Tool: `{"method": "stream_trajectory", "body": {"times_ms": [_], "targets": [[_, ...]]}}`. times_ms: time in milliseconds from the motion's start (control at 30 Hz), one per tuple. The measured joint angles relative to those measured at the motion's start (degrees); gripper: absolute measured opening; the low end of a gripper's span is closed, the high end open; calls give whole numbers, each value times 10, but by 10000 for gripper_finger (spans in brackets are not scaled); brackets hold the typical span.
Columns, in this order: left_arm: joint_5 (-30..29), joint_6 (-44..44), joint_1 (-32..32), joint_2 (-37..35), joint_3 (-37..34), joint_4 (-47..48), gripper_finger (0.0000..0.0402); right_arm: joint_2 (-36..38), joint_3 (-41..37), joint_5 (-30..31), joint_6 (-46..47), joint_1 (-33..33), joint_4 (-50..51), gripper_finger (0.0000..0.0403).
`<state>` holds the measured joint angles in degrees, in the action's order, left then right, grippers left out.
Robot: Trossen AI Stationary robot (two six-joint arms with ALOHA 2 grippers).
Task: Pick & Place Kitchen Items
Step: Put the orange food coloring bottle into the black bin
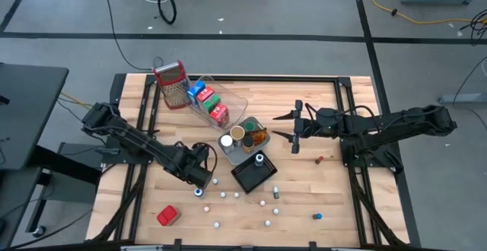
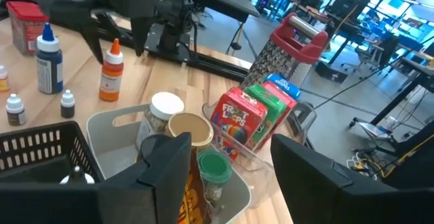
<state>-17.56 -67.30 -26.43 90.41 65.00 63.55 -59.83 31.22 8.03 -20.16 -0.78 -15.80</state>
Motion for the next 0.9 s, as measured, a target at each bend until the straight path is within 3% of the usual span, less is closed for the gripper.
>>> {"method": "stream_trajectory", "body": {"times_ms": [433,633,900], "targets": [[26,-40,-1,-3,-78,-82,314,0,0,0,0,0,-10,214],[30,-41,-1,-3,-100,-110,256,0,0,-1,0,0,-12,214],[-10,4,0,-3,-100,-136,171,0,0,0,-1,0,-13,214]]}}
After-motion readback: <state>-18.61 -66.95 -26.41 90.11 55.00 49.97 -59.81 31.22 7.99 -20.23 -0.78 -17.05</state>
